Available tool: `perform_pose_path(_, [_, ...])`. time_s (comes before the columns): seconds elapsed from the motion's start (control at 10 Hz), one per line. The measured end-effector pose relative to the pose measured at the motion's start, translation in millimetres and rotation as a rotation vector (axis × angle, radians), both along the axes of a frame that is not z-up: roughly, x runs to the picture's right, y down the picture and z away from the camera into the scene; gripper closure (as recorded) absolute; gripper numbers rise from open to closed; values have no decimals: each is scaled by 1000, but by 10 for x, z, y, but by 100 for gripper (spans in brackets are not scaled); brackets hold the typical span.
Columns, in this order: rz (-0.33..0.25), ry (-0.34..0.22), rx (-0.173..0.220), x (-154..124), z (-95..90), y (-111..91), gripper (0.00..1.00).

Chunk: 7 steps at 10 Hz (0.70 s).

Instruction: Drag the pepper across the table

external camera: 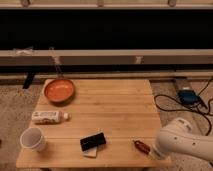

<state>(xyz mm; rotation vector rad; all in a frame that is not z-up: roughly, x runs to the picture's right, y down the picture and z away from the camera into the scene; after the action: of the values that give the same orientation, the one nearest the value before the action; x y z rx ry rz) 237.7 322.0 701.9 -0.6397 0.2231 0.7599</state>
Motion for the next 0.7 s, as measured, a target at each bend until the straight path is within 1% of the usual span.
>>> perform_pose_path(0.1, [-7, -27, 10, -80, -2, -36, 20])
perform_pose_path(0.5, [-29, -87, 49, -334, 37, -219, 20])
perform_pose_path(0.7, [-44, -117, 84, -424, 36, -374, 20])
